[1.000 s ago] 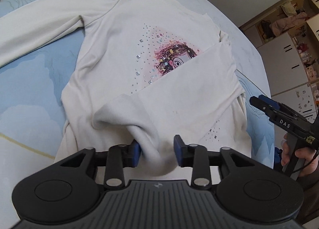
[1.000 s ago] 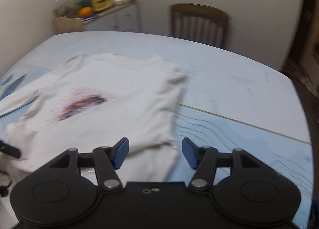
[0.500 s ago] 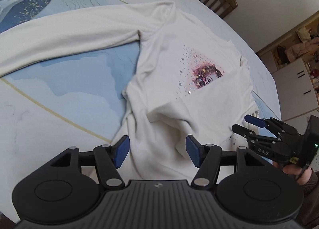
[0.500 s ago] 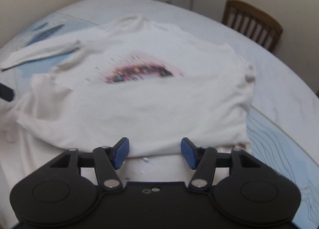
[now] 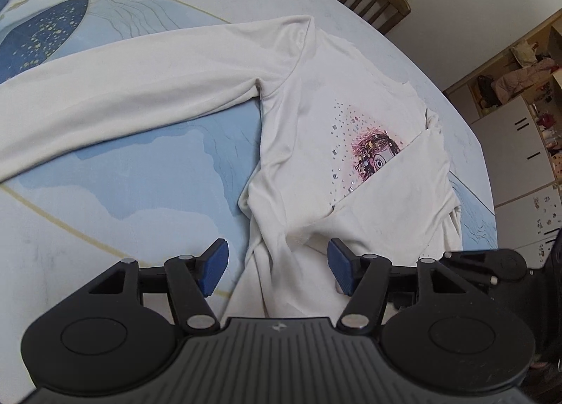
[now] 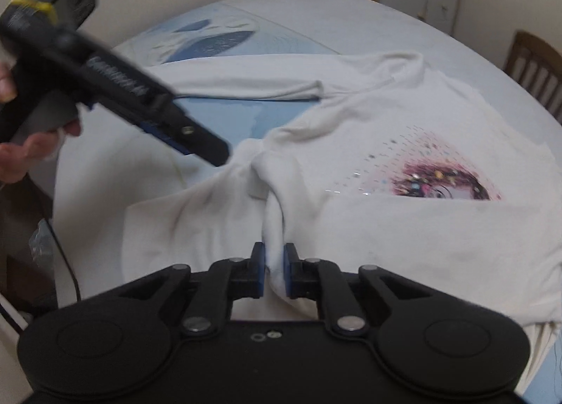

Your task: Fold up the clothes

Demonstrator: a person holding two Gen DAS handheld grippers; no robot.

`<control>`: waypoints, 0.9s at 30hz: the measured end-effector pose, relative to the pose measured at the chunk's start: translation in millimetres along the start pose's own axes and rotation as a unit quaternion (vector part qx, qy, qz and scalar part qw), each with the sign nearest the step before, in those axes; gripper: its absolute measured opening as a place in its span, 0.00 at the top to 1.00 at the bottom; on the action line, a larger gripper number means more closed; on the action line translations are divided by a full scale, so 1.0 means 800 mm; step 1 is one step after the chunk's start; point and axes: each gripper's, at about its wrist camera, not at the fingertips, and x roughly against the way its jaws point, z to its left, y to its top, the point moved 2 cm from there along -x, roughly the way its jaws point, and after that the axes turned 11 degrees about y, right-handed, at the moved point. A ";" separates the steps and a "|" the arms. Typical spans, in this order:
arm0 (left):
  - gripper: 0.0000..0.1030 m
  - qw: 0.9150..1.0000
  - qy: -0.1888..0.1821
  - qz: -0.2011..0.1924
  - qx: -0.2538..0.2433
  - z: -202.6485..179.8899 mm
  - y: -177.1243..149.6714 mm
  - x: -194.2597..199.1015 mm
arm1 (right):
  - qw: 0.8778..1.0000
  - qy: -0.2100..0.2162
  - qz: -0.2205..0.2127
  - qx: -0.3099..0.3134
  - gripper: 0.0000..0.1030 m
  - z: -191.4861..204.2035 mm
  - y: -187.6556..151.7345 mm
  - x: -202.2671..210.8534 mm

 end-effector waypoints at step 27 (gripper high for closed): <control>0.41 0.996 -0.058 0.035 -0.061 0.008 0.052 -0.038 | 0.996 -0.071 0.019 -0.053 0.00 -0.044 0.017 -0.033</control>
